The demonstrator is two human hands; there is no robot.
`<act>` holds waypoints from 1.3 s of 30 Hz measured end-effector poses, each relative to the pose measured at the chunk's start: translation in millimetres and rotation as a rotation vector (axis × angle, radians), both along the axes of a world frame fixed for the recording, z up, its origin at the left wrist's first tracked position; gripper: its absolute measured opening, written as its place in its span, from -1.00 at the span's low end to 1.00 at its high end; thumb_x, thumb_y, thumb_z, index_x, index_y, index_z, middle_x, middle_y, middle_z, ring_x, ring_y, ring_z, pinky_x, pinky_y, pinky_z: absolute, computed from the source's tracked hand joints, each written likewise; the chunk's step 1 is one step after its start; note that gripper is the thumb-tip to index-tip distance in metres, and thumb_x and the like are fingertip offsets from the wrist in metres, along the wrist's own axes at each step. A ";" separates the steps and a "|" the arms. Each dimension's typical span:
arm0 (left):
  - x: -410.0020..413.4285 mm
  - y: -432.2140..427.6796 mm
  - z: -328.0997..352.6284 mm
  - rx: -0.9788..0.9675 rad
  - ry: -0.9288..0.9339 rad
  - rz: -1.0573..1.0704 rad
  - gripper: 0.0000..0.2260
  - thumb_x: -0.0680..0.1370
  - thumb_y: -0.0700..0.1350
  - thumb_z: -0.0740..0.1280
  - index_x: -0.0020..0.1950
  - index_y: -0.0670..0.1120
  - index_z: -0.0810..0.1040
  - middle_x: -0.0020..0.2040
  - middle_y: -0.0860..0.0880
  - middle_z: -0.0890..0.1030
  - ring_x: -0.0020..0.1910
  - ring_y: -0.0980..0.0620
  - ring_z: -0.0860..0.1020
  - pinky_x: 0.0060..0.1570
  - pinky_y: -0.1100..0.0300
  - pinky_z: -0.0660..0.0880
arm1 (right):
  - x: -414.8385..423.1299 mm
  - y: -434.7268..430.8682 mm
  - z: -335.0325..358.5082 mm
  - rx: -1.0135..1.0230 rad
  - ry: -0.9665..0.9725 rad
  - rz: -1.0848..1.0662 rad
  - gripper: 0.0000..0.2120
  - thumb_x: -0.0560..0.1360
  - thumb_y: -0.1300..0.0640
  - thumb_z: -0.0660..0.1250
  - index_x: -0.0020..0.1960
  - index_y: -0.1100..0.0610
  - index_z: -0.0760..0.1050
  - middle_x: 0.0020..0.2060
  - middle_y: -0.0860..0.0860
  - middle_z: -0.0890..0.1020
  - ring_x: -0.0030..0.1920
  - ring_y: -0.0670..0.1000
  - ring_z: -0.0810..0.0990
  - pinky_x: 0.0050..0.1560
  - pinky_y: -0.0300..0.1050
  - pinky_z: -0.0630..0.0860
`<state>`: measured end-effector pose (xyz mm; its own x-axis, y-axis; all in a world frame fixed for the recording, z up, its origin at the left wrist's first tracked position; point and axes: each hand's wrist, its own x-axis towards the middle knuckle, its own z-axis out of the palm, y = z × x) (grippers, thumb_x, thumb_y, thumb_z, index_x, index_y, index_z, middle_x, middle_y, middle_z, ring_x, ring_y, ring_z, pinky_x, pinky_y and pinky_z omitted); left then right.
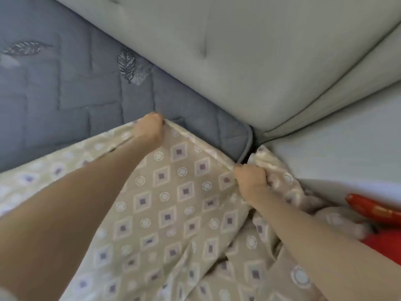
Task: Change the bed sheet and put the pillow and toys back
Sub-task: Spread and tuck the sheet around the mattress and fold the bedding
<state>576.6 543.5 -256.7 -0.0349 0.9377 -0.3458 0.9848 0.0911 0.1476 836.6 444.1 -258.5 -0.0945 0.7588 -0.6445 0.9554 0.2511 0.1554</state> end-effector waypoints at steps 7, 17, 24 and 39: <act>24.1 26.3 -6.5 0.077 0.076 -0.052 -0.74 0.55 -0.30 0.11 0.11 -0.15 0.54 0.10 -0.20 0.57 0.05 -0.25 0.55 -0.17 0.01 0.38 | 5.2 7.0 -30.8 0.016 -0.009 -0.033 -0.61 0.60 0.36 0.01 0.42 0.26 0.23 0.24 0.12 0.53 0.20 0.11 0.56 0.04 -0.04 0.50; 43.1 30.8 -33.5 -0.142 -0.040 -0.064 -0.67 0.54 -0.29 0.21 0.31 -0.20 0.41 0.27 -0.22 0.34 0.09 -0.26 0.49 -0.02 -0.02 0.40 | 9.2 15.1 -47.5 -0.046 -0.018 -0.235 -0.65 0.61 0.32 0.05 0.39 0.30 0.24 0.30 0.19 0.44 0.30 0.14 0.45 0.19 -0.01 0.46; 34.3 17.3 -7.1 -0.152 -0.048 -0.208 -0.63 0.57 -0.28 0.20 0.38 -0.09 0.38 0.26 -0.17 0.46 0.19 -0.19 0.47 0.10 -0.01 0.45 | -0.7 37.1 -12.2 0.184 0.503 -0.936 -0.77 0.54 0.20 0.19 0.17 0.26 0.35 -0.12 0.11 0.50 -0.03 0.15 0.52 -0.17 -0.09 0.32; -95.1 -128.7 55.4 -0.428 0.599 -0.211 -0.68 0.64 -0.09 0.11 0.41 0.03 0.36 0.35 -0.02 0.42 0.34 -0.04 0.39 0.21 0.10 0.40 | -100.3 -64.3 31.6 -0.768 0.776 -0.664 -0.66 0.62 0.06 0.07 0.15 0.24 0.53 -0.05 0.12 0.65 -0.02 0.15 0.64 -0.41 -0.24 0.42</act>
